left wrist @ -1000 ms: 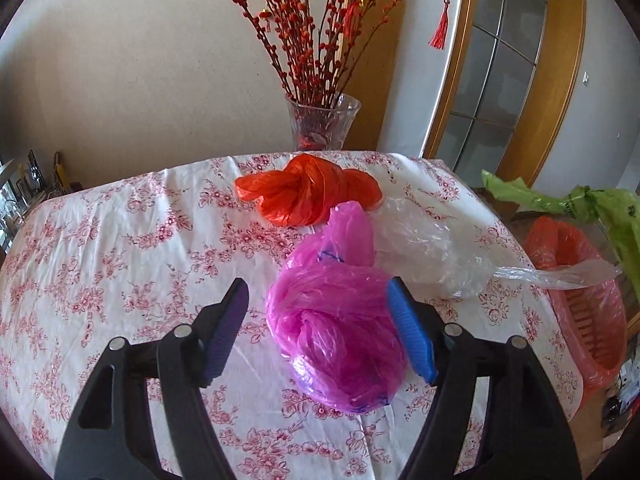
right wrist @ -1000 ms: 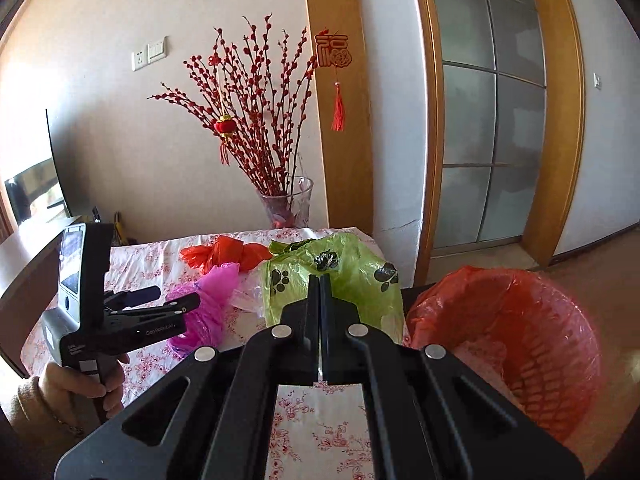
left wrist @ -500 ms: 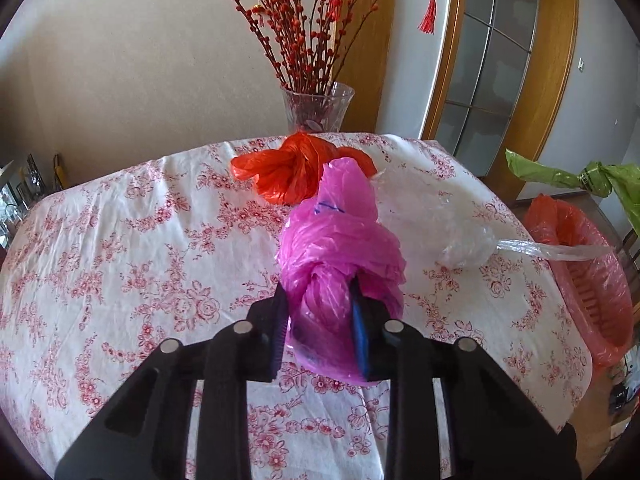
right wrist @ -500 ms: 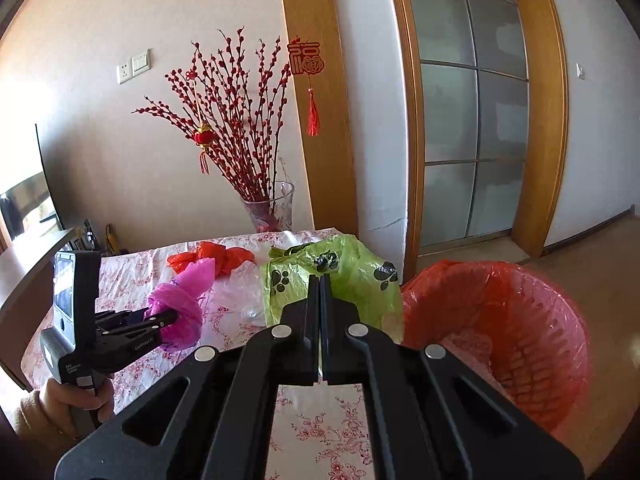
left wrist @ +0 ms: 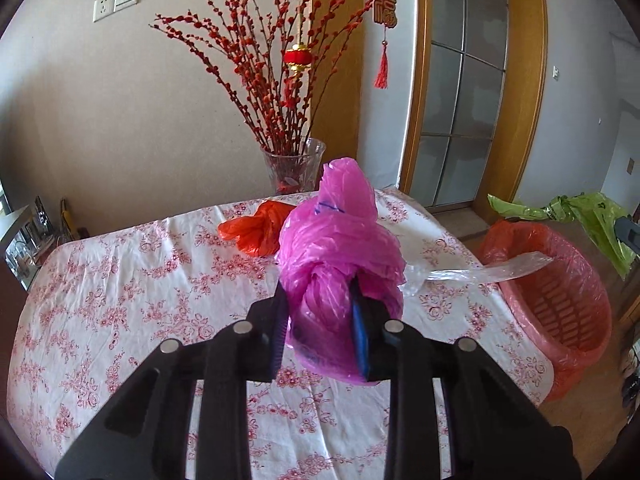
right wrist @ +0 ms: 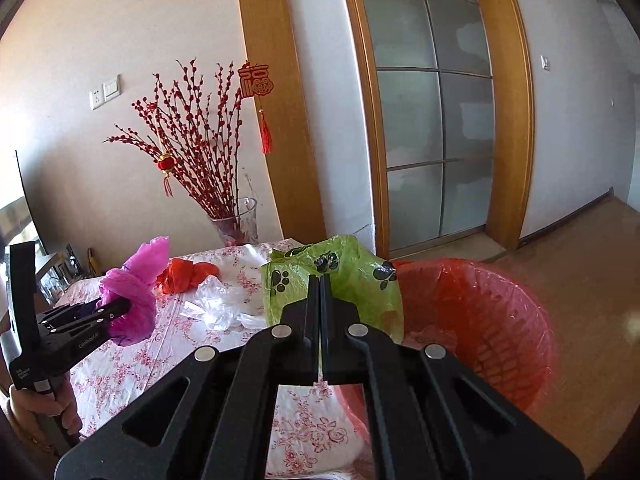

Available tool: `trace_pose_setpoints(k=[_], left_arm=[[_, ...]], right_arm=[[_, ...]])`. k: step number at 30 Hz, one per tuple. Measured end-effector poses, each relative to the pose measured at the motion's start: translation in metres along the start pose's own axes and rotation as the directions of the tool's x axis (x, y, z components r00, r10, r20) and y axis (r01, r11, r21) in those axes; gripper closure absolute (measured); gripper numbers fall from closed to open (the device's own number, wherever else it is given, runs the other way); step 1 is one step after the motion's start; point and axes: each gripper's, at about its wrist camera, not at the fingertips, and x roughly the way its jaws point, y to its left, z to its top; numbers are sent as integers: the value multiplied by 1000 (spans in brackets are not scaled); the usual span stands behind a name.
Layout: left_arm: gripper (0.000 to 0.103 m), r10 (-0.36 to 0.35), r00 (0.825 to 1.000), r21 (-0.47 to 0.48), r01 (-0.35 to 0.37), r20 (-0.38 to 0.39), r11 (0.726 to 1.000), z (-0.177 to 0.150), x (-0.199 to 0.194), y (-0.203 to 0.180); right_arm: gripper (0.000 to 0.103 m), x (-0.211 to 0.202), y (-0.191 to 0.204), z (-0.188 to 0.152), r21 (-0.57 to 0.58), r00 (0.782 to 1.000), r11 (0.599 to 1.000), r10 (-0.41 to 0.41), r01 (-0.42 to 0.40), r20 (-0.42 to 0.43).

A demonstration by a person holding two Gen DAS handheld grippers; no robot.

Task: Collect trash
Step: 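Lift the green bag with the right tool while the left tool grasps the pink bag, then carry the green and pink bags over the basket and open both tools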

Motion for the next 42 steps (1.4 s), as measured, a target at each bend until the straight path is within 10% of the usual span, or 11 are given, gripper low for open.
trace_pose_setpoints(k=[18, 42], left_arm=[[75, -145, 989, 109, 142, 23, 984, 7, -18, -82], [75, -359, 932, 156, 362, -46, 919, 17, -6, -186]], right_arm=[[102, -18, -49, -4, 82, 997, 994, -75, 74, 11], [102, -31, -109, -5, 174, 986, 973, -161, 152, 38]])
